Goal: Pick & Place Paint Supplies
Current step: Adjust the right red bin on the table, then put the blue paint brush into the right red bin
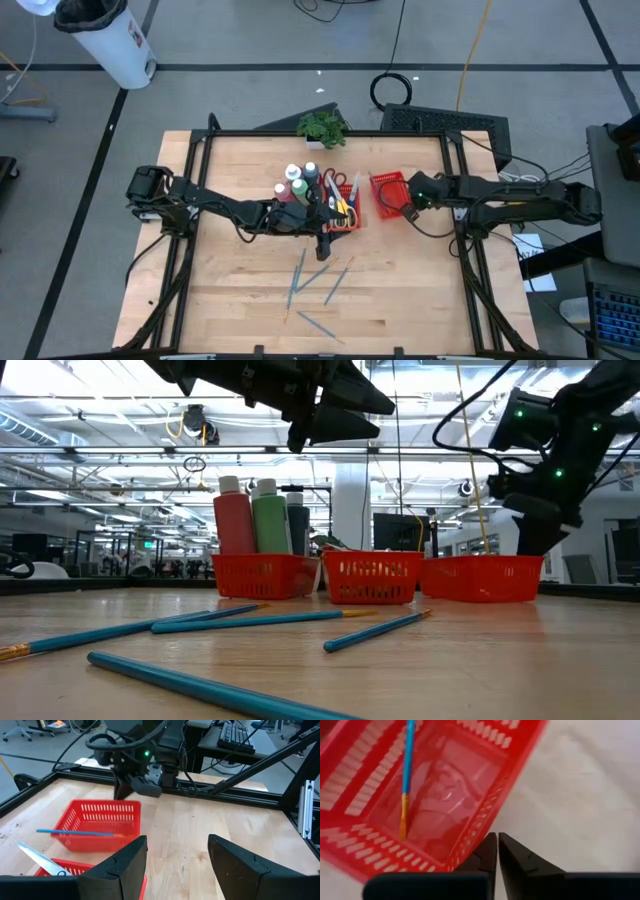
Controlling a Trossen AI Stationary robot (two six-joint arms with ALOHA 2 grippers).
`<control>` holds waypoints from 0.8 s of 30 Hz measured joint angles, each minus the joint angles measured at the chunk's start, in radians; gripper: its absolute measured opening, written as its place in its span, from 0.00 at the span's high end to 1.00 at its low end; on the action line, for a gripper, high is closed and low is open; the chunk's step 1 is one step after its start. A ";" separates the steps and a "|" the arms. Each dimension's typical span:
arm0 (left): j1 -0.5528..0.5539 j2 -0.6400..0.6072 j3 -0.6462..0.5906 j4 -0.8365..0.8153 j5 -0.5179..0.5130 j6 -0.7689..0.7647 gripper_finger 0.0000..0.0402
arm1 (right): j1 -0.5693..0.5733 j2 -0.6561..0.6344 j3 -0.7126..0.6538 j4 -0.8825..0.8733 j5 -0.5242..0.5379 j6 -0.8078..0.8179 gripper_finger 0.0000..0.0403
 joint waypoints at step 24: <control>-0.130 -0.018 0.000 -0.534 0.088 -0.360 0.46 | 0.046 -0.222 -0.030 0.132 -0.006 -0.103 0.97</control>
